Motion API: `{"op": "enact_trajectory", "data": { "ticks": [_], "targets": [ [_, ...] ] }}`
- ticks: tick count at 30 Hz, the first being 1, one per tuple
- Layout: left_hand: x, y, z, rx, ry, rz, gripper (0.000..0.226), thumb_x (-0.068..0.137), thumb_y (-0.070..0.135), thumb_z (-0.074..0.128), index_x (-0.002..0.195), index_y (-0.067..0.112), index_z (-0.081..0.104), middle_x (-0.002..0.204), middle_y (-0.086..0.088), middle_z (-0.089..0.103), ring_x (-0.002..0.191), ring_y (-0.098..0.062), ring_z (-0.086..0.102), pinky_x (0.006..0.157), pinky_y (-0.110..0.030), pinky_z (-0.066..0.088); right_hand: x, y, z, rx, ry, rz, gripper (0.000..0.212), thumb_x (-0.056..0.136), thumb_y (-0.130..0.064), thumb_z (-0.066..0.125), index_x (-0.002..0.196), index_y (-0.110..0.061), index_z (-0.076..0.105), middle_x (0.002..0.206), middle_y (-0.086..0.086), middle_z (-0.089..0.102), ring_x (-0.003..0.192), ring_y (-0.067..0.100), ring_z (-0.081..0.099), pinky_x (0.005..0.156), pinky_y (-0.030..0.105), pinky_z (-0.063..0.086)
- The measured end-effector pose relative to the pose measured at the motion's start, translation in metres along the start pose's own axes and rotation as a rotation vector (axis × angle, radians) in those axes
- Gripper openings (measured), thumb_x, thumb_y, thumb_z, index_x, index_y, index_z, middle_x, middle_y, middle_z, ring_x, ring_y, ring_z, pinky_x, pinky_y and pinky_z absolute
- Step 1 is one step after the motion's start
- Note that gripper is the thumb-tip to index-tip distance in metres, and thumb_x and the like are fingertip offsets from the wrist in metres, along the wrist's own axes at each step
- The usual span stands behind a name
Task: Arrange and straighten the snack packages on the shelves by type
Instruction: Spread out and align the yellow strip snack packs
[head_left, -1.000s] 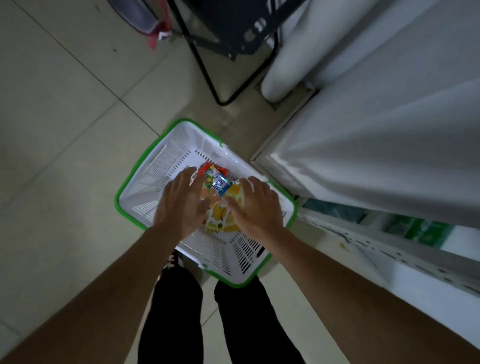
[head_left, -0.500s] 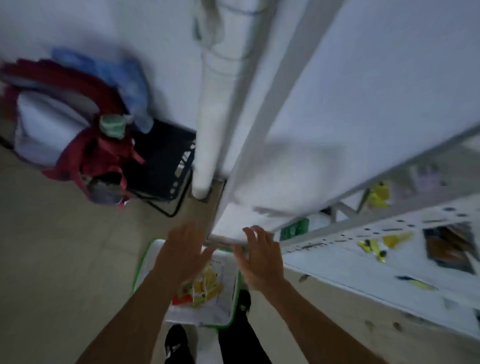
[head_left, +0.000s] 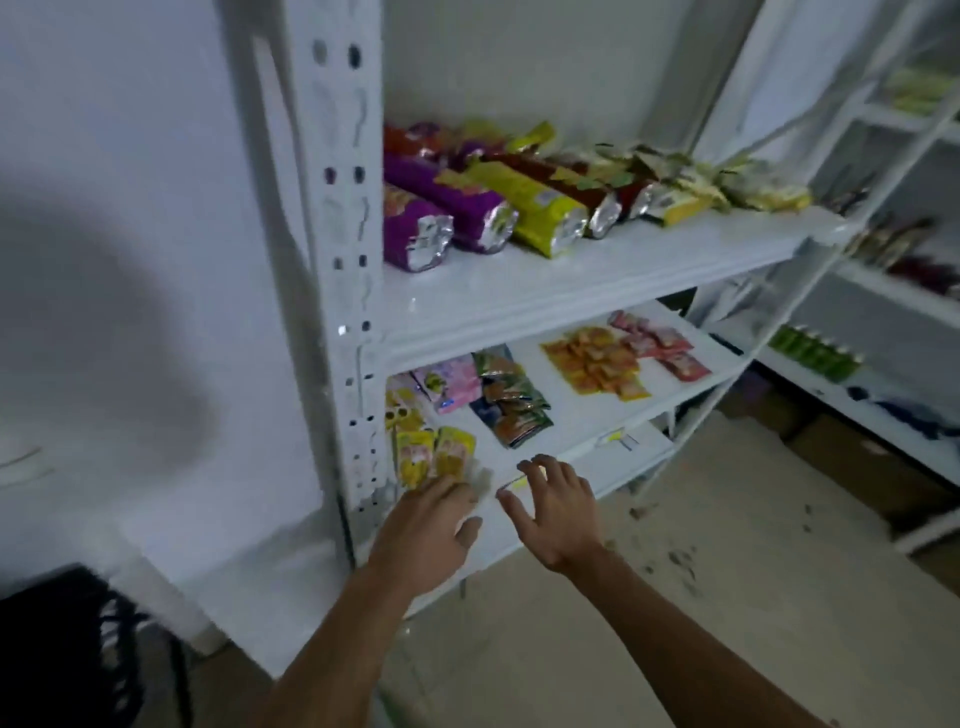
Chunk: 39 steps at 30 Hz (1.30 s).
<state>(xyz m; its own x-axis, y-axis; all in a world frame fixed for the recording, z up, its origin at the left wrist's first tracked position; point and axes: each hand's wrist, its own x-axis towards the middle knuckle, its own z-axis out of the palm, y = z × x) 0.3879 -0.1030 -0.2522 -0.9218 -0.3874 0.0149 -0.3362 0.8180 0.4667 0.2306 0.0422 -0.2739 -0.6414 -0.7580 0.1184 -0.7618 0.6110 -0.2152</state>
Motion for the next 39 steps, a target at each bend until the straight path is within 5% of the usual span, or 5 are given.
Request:
{"op": "enact_trajectory", "data": {
  "ticks": [8, 13, 22, 27, 39],
  "targets": [
    [0.079, 0.099, 0.01, 0.002, -0.066, -0.075, 0.047, 0.105, 0.044, 0.051, 0.146, 0.019, 0.052, 0.153, -0.002, 0.04, 0.14, -0.026, 0.04, 0.116, -0.039, 0.035, -0.001, 0.107, -0.079, 0.073, -0.233, 0.146, 0.074, 0.104, -0.069, 0.03, 0.165, -0.028, 0.02, 0.171, 0.005, 0.021, 0.155, 0.031, 0.023, 0.124, 0.05, 0.025],
    [0.122, 0.156, 0.042, 0.022, -0.108, -0.082, 0.055, 0.105, 0.053, 0.047, 0.15, 0.022, 0.046, 0.159, -0.002, 0.034, 0.148, -0.026, 0.03, 0.12, -0.043, 0.031, 0.005, 0.174, -0.107, 0.071, -0.266, 0.207, 0.076, 0.103, -0.071, 0.029, 0.164, -0.027, 0.021, 0.171, 0.006, 0.022, 0.156, 0.031, 0.022, 0.123, 0.05, 0.023],
    [0.206, 0.232, 0.063, -0.074, -0.118, -0.122, 0.052, 0.106, 0.054, 0.045, 0.149, 0.024, 0.049, 0.156, -0.001, 0.039, 0.142, -0.026, 0.041, 0.112, -0.041, 0.036, 0.021, 0.261, -0.111, 0.081, -0.362, 0.346, 0.08, 0.102, -0.074, 0.024, 0.164, -0.023, 0.025, 0.169, 0.01, 0.024, 0.154, 0.037, 0.026, 0.123, 0.054, 0.024],
    [0.244, 0.245, 0.082, -0.059, -0.138, -0.137, 0.052, 0.107, 0.053, 0.044, 0.15, 0.024, 0.048, 0.157, -0.002, 0.038, 0.145, -0.026, 0.037, 0.115, -0.042, 0.036, 0.043, 0.298, -0.11, 0.386, -0.427, 0.454, 0.078, 0.103, -0.071, 0.029, 0.164, -0.021, 0.027, 0.171, 0.011, 0.019, 0.156, 0.037, 0.02, 0.125, 0.053, 0.022],
    [0.36, 0.241, 0.127, -0.047, -0.123, -0.209, 0.046, 0.106, 0.049, 0.047, 0.144, 0.024, 0.054, 0.154, -0.005, 0.044, 0.143, -0.03, 0.039, 0.117, -0.046, 0.033, 0.14, 0.366, -0.106, 0.485, -0.406, 0.393, 0.069, 0.105, -0.062, 0.041, 0.158, -0.018, 0.038, 0.165, 0.014, 0.029, 0.153, 0.038, 0.029, 0.124, 0.052, 0.026]
  ]
}}
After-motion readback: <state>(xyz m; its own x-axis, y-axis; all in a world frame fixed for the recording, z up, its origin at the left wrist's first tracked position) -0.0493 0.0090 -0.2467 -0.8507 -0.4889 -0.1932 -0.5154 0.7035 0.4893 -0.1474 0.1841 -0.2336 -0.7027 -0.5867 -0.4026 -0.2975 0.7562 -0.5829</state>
